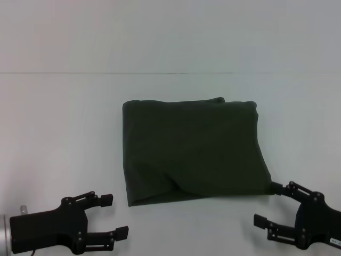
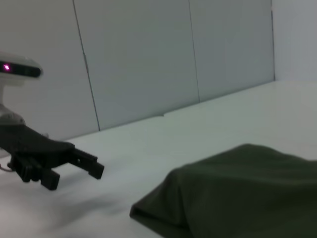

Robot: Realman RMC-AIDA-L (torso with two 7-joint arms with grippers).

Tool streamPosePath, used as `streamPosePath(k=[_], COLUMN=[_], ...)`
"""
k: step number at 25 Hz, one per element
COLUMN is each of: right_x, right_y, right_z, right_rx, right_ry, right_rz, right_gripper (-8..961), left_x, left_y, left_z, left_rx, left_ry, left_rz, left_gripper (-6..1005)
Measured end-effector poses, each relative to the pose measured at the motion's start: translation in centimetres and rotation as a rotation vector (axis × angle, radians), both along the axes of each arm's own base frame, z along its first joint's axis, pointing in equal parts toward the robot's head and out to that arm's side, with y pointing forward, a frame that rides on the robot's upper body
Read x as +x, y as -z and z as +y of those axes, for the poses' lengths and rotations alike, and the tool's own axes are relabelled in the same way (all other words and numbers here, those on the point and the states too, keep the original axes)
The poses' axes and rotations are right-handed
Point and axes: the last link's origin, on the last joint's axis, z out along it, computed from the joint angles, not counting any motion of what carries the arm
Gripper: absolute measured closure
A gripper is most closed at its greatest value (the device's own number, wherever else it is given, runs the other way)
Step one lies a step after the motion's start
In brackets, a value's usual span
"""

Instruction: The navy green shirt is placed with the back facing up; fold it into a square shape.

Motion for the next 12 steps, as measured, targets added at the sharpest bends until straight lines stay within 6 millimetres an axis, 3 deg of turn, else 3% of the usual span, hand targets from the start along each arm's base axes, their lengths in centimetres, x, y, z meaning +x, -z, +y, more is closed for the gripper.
streamPosePath(k=[12], right_x=[0.72], right_y=[0.82], right_z=[-0.63], right_rx=[0.027], right_ry=[-0.035], right_rz=[-0.065], right_gripper=[34], left_x=[-0.38], left_y=[0.65], left_z=[-0.55], left_rx=[-0.032], left_ry=[0.004], left_rz=[0.032], left_gripper=[79])
